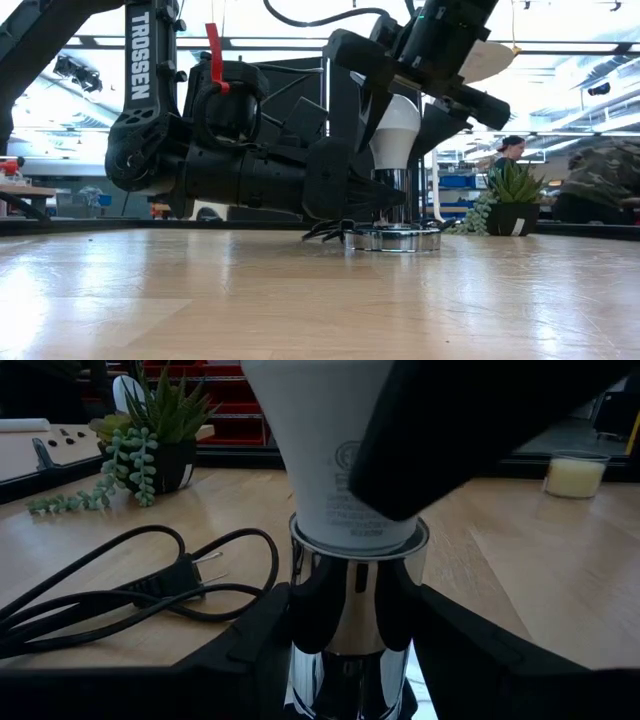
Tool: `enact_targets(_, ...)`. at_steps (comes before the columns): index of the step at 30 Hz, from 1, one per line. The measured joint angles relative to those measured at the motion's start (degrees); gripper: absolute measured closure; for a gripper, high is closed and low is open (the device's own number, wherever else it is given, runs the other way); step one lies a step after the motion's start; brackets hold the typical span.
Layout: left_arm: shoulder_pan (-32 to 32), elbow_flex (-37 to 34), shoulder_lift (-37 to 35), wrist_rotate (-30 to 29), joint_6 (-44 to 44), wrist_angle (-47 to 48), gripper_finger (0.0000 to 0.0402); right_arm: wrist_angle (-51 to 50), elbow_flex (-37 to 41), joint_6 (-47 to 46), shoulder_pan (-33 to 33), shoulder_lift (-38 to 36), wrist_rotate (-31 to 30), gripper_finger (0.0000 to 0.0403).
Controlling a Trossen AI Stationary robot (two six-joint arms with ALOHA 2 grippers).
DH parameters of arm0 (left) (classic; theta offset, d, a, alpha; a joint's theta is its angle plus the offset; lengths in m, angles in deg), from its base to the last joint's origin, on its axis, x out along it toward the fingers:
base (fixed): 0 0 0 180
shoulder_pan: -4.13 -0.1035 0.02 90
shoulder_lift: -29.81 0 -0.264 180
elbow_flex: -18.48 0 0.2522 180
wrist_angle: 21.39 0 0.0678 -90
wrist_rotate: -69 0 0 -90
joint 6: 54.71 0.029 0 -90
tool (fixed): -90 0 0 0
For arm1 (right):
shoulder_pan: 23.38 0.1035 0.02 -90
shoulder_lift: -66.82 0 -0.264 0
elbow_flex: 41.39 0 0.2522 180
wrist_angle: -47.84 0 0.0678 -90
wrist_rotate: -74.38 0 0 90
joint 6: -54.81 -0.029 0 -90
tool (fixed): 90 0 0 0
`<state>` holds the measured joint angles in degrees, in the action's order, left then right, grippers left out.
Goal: Screw lightbulb
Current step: Remove the lightbulb from the lamp
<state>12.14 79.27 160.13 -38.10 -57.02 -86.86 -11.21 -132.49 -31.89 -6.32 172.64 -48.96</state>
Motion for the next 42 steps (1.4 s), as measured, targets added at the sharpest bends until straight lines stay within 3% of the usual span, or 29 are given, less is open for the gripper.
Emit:
enact_targets(3, -0.02, -0.02, 0.0, -0.02, 0.02, 0.28, 0.0218, 0.07, 0.01, 1.43, 0.02, 0.0, 0.39, 0.0161)
enact_targets(7, -0.02, -0.02, 0.0, -0.01, 0.07, 0.38, 0.0218, 0.23, 0.02, 4.49, 0.06, 0.0, 1.24, 0.0162)
enact_targets(12, -0.02, 0.0, 0.0, -0.02, 0.15, 0.52, 0.0218, 0.43, 0.02, 13.45, 0.04, 0.0, 3.63, 0.0154)
enact_targets(17, 0.0, -0.02, 0.0, -0.02, 0.2, 0.56, 0.0218, -0.02, 0.02, 23.12, 0.06, 0.0, 4.9, 0.0173)
enact_targets(28, 0.72, -0.13, -0.07, -0.59, 0.97, 0.08, 0.0218, -0.73, -0.02, 62.07, -0.26, -0.28, 6.1, 0.0222)
enact_targets(32, 0.67, 0.03, -0.06, 0.05, 0.71, 0.29, 0.0218, -5.57, -0.11, 74.72, -0.31, -0.19, 6.79, 0.0236)
enact_targets(39, 0.61, 0.07, 0.02, 0.26, 1.11, 0.9, 0.0218, -13.53, -0.09, 79.42, -0.27, -0.88, 8.55, 0.0229)
enact_targets(42, 0.63, 0.07, 0.02, 0.28, 3.36, 0.93, 0.0218, -13.79, -0.09, 80.07, -0.69, -2.72, 12.86, 0.0213)
